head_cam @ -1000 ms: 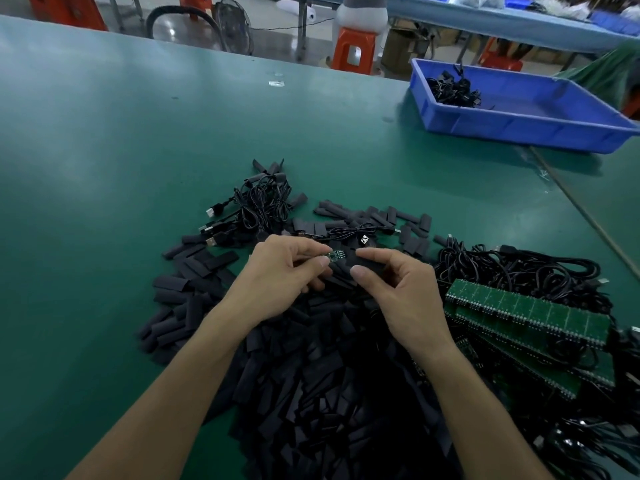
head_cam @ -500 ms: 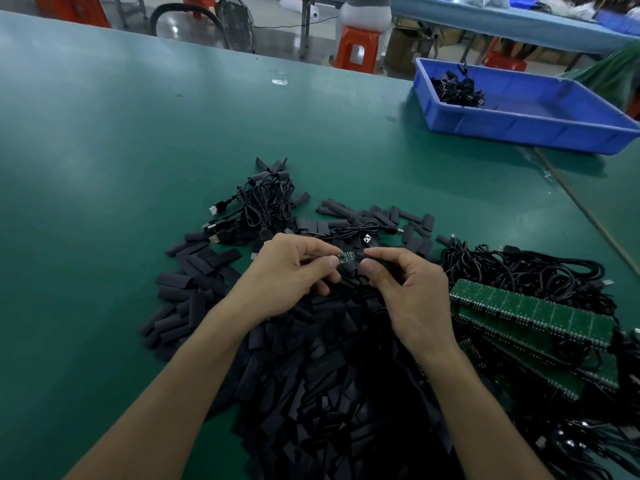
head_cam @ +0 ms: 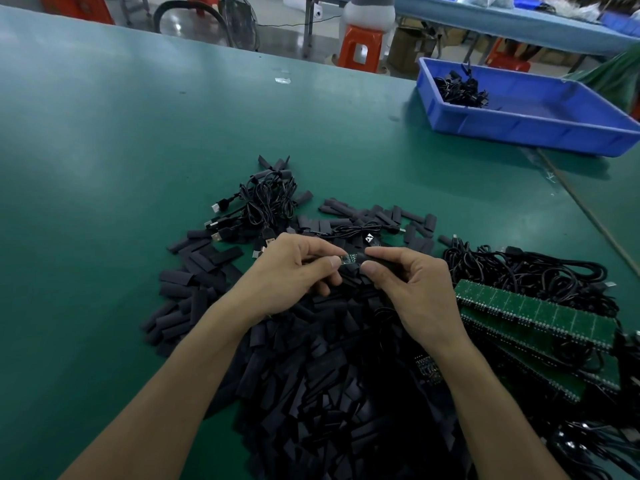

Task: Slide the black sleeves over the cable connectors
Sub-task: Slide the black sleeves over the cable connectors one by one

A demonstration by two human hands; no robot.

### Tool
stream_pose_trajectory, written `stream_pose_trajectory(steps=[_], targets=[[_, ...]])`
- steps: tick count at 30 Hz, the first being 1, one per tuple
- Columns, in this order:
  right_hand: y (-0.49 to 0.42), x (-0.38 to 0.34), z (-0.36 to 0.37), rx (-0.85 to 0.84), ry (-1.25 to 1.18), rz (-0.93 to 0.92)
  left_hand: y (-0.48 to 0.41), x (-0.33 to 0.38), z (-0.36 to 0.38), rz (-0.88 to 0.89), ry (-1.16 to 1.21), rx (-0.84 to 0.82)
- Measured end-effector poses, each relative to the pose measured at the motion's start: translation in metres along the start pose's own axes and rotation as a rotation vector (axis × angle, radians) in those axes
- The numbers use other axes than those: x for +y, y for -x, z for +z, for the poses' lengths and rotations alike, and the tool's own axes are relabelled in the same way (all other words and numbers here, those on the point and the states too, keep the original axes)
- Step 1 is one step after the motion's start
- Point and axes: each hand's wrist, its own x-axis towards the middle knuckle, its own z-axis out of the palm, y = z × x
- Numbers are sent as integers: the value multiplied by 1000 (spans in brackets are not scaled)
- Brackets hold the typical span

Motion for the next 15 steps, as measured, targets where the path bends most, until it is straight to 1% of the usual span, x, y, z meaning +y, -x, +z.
stream_pose_trajectory(steps=[5, 12, 15], targets=[[-2, 0, -5, -122, -34, 25, 0, -1, -2, 0, -5, -13], [-9, -6, -13, -286, -62, 27, 2, 0, -7, 23, -48, -133], [-8, -7, -9, -309, -32, 8, 2, -1, -5, 1, -17, -158]])
